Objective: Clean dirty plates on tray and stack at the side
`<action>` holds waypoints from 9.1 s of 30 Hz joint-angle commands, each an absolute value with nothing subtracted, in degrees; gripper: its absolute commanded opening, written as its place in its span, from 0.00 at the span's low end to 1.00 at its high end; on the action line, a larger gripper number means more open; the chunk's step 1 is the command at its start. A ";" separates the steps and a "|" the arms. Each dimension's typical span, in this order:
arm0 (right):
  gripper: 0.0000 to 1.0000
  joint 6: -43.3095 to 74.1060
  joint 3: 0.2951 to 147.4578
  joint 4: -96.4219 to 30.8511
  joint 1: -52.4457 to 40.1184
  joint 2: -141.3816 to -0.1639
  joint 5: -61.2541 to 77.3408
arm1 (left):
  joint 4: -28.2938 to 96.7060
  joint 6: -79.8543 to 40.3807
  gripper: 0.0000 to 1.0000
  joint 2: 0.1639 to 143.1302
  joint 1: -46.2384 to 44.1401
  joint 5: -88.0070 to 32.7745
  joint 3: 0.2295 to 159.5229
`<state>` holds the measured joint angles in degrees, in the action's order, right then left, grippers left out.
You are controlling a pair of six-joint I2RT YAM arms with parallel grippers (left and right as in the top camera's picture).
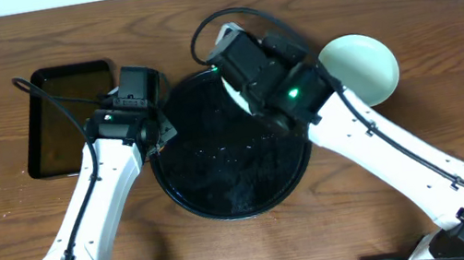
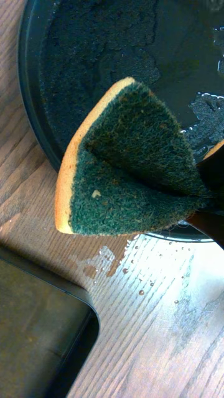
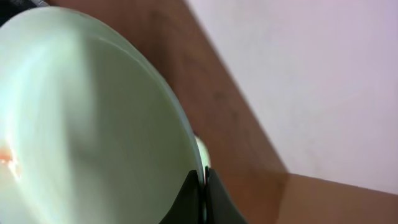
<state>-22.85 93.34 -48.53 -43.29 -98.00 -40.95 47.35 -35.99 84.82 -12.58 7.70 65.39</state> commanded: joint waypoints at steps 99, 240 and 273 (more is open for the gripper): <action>0.01 14.15 73.73 -36.73 12.82 -100.51 0.34 | 46.06 -30.68 0.08 85.56 -5.21 -1.30 64.93; 0.99 11.05 26.50 -14.59 -10.52 -29.82 8.67 | 33.21 -18.26 0.79 79.15 19.49 -13.72 65.10; 0.99 8.32 0.32 -4.10 -1.23 -0.27 1.89 | 33.21 -18.26 0.79 79.15 19.49 -13.72 65.10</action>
